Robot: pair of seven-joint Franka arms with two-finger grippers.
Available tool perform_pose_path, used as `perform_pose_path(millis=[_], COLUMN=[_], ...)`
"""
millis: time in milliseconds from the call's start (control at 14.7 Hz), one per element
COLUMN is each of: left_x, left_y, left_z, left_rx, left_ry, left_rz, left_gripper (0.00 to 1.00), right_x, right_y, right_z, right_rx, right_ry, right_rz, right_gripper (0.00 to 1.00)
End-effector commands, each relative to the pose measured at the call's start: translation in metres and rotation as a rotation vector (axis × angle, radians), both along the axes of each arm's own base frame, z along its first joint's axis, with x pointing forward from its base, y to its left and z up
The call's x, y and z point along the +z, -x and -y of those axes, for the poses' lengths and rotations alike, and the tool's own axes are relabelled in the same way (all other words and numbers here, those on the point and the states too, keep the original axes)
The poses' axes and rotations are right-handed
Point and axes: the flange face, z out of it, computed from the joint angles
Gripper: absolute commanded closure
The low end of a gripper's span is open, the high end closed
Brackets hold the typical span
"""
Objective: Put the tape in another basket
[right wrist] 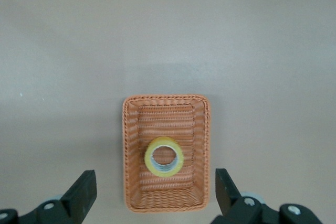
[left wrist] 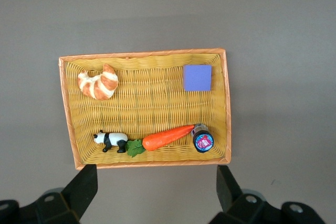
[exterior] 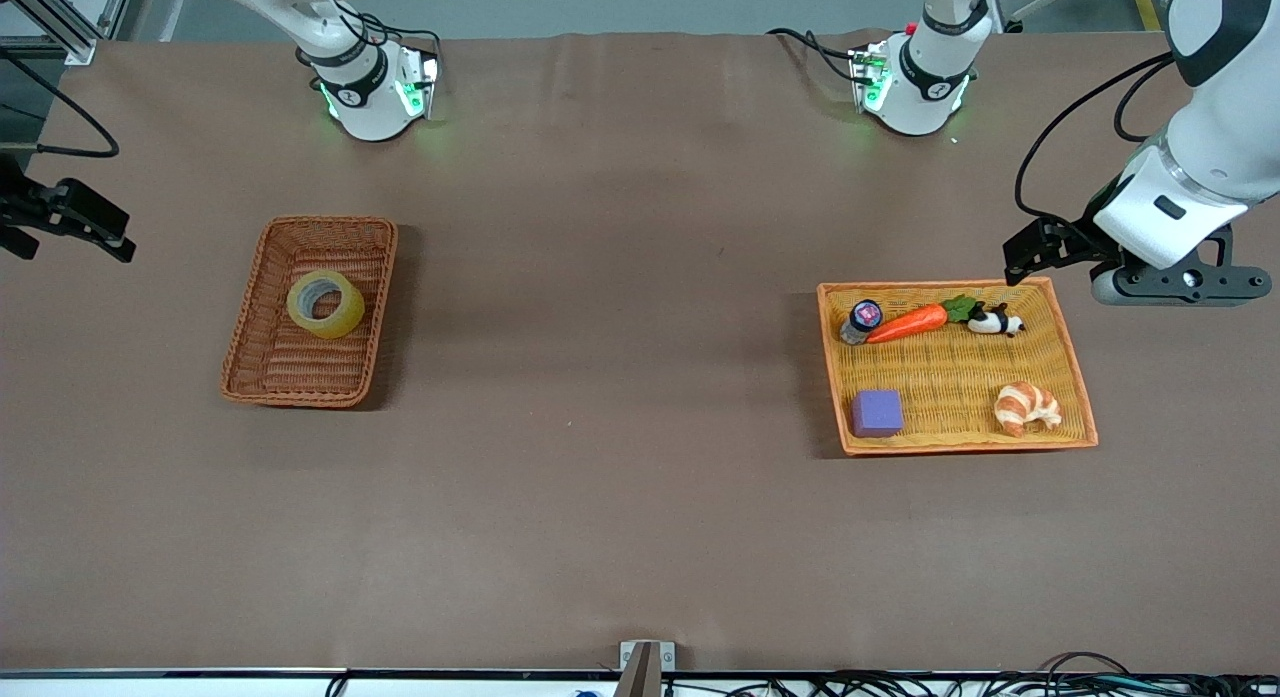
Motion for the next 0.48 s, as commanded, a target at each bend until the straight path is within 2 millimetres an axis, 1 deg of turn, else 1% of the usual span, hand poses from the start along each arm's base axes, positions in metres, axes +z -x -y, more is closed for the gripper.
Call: perform_pose_path(millis=[0,205,409], left_x=[0.003,0.004,0.014], left_y=[-0.004,-0.004,0.004], left_z=[0.0,-0.001,0.003], left_rx=[0.001,-0.009,-0.022], left_ry=[-0.019,-0.019,-0.019], left_rz=[0.014,0.015,0.02], left_gripper=[0.0,0.0,0.0], right_x=[-0.004,-0.006,-0.007], right_y=[-0.003,0.0,0.0], right_z=[-0.019,-0.022,-0.013], right_rx=[-0.021,-0.01,0.071], right_ry=[-0.018,-0.028,-0.027], right_rz=[-0.025,-0.047,-0.056], right_gripper=[0.0,0.0,0.0])
